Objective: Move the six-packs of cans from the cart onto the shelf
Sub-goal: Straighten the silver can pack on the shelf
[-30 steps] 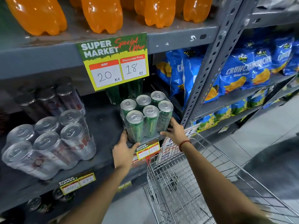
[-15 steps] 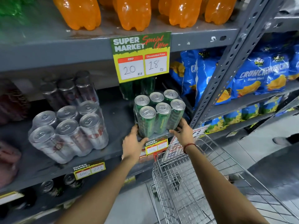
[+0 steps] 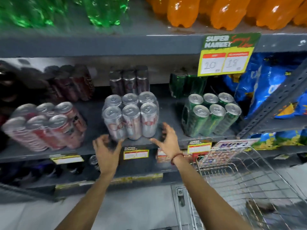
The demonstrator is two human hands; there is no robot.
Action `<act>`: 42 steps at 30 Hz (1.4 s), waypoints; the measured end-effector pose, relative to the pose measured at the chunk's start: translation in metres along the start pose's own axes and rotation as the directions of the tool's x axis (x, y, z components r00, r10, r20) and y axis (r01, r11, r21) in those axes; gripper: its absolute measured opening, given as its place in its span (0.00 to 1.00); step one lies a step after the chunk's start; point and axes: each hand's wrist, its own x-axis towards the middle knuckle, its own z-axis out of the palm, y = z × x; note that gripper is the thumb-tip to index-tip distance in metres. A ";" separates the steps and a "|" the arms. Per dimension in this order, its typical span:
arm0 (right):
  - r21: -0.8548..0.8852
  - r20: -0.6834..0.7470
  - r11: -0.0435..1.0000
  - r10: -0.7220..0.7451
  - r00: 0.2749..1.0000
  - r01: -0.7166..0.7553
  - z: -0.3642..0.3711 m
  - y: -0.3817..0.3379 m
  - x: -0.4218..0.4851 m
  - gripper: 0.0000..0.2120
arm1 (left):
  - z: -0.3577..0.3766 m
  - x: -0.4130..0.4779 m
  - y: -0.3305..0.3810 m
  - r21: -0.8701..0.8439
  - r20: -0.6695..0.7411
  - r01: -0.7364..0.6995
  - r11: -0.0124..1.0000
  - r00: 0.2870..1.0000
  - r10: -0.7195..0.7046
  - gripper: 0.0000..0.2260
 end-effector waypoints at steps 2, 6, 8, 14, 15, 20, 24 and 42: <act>-0.027 0.095 1.000 0.006 0.995 -0.003 0.006 -0.010 0.008 0.43 | -0.006 0.017 -0.004 0.070 0.112 0.085 0.994 0.989 -0.092 0.33; -0.095 0.122 0.995 -0.012 0.992 0.024 0.012 -0.017 0.017 0.39 | -0.005 0.036 0.001 0.130 0.377 0.011 0.991 0.924 -0.060 0.36; -0.094 0.125 0.995 -0.013 0.992 0.025 0.013 -0.018 0.016 0.39 | -0.003 0.036 0.003 0.164 0.398 0.023 0.986 0.913 -0.088 0.34; -0.114 0.084 0.993 -0.013 0.996 0.022 0.017 -0.017 0.008 0.40 | -0.004 0.034 0.002 0.198 0.373 -0.003 0.980 0.925 -0.073 0.34; -0.105 0.075 0.994 -0.008 0.997 0.016 0.017 -0.016 0.006 0.40 | -0.006 0.035 0.002 0.201 0.371 -0.009 0.979 0.926 -0.068 0.34; -0.155 0.072 0.988 0.002 0.997 0.009 0.013 -0.022 0.014 0.35 | -0.009 0.040 0.003 0.236 0.369 -0.034 0.971 0.928 -0.057 0.33; -0.203 0.047 0.979 0.017 0.999 -0.007 0.016 -0.028 0.020 0.34 | -0.010 0.041 0.003 0.263 0.368 -0.053 0.963 0.929 -0.049 0.34; -0.264 -0.020 0.964 0.013 1.000 -0.017 0.020 -0.026 0.001 0.32 | -0.018 0.036 0.005 0.267 0.400 -0.114 0.957 0.917 -0.002 0.34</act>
